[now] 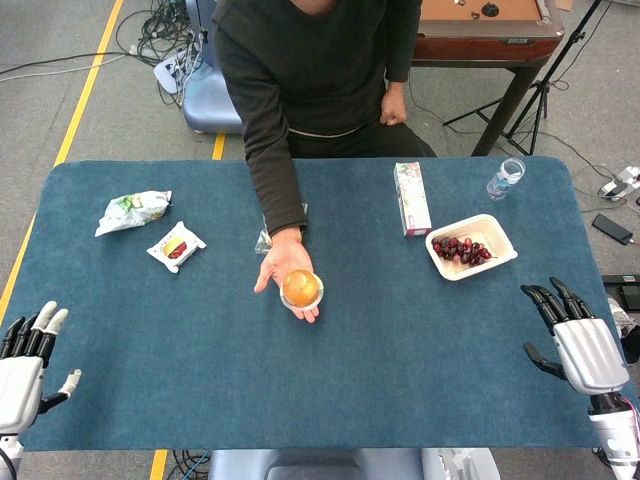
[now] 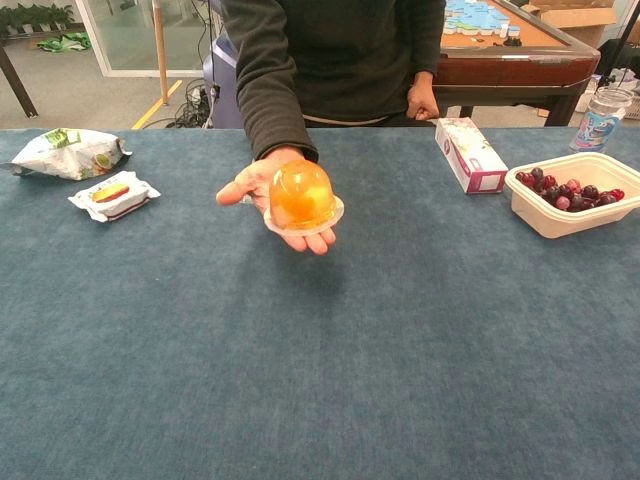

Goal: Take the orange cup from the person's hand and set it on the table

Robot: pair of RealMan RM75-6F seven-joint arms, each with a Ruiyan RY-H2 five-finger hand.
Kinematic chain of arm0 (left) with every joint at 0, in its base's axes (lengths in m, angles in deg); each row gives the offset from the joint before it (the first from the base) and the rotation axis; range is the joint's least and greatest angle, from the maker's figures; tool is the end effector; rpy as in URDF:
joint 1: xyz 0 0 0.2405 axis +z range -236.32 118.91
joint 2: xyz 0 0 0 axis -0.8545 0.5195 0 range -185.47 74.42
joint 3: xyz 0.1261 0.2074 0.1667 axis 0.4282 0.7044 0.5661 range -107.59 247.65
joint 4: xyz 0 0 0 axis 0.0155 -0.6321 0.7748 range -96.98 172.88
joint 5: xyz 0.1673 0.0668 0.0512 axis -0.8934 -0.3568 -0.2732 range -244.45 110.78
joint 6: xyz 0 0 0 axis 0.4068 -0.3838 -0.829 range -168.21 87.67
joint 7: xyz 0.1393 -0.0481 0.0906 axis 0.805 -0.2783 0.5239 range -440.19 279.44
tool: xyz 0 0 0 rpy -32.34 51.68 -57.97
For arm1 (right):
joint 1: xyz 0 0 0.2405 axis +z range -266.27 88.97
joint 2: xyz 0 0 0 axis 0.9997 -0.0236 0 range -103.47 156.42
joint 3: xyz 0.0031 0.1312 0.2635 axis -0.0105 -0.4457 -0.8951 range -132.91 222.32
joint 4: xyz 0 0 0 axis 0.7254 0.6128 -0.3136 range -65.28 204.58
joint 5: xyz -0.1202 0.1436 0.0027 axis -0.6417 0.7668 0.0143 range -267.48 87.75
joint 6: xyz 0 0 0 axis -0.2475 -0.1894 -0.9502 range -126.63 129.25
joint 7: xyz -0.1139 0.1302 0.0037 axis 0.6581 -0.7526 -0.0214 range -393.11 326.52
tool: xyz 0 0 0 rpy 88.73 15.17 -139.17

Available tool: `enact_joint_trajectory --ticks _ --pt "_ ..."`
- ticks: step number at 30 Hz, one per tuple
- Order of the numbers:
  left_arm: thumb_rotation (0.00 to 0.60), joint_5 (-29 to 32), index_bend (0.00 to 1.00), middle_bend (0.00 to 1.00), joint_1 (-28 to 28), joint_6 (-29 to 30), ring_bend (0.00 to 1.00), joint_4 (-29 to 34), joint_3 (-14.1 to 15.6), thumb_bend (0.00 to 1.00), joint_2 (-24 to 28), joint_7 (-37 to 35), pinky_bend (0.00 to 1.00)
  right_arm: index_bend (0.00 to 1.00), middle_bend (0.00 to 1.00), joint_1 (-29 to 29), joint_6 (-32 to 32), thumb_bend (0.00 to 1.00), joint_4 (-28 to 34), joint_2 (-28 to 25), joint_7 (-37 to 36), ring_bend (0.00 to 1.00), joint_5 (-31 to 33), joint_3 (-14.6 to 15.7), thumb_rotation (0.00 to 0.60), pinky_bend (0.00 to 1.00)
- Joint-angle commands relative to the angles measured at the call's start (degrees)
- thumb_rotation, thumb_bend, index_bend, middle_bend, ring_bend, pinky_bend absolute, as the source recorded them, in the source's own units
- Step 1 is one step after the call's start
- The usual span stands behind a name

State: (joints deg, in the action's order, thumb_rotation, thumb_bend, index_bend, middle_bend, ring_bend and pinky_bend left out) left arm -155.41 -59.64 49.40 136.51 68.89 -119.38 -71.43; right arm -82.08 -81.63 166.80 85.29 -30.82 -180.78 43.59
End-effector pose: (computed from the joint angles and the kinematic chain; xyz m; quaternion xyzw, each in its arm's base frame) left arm -0.3208 0.1818 0.1951 -0.5953 -0.3685 -0.3757 0.6073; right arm -0.3102 -0.2125 0.2042 0.6485 -0.3614 0.3768 0.5540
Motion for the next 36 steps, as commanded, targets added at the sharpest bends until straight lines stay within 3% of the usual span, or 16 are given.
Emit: enact_joint_trajectory --ticks 1,9,15,26,36 --pt "0.6 0.04 0.0 0.0 0.02 -0.01 0.0 0.04 0.02 0.3 0.03 -0.06 0.0 0.12 0.17 0.0 0.01 0.25 0.11 -0.03 0.05 0.0 -0.08 0.04 0.6 0.2" --pt "0.6 -0.2 0.0 0.0 0.14 0.17 0.0 0.06 0.15 0.3 0.24 -0.4 0.0 0.12 0.17 0.57 0.28 0.25 1.11 -0.38 0.53 0.0 -1.46 0.15 0.6 0.2" --pt "0.6 -0.66 0.0 0.0 0.1 0.31 0.0 0.4 0.23 0.3 0.43 -0.41 0.0 0.12 0.17 4.67 4.91 0.25 3.4 -0.47 1.48 0.0 -2.47 -1.13 0.6 0.2" --pt "0.6 -1.31 0.0 0.0 0.61 1.06 0.0 0.83 0.61 0.3 0.71 -0.33 0.0 0.12 0.14 19.3 22.74 0.25 9.75 2.09 5.04 0.0 0.71 -6.58 0.6 0.2" --pt "0.6 -1.33 0.0 0.0 0.82 1.07 0.0 0.88 0.8 0.3 0.48 0.03 0.0 0.12 0.09 32.61 37.33 0.2 7.2 11.03 10.46 0.0 11.31 -11.41 0.6 0.11"
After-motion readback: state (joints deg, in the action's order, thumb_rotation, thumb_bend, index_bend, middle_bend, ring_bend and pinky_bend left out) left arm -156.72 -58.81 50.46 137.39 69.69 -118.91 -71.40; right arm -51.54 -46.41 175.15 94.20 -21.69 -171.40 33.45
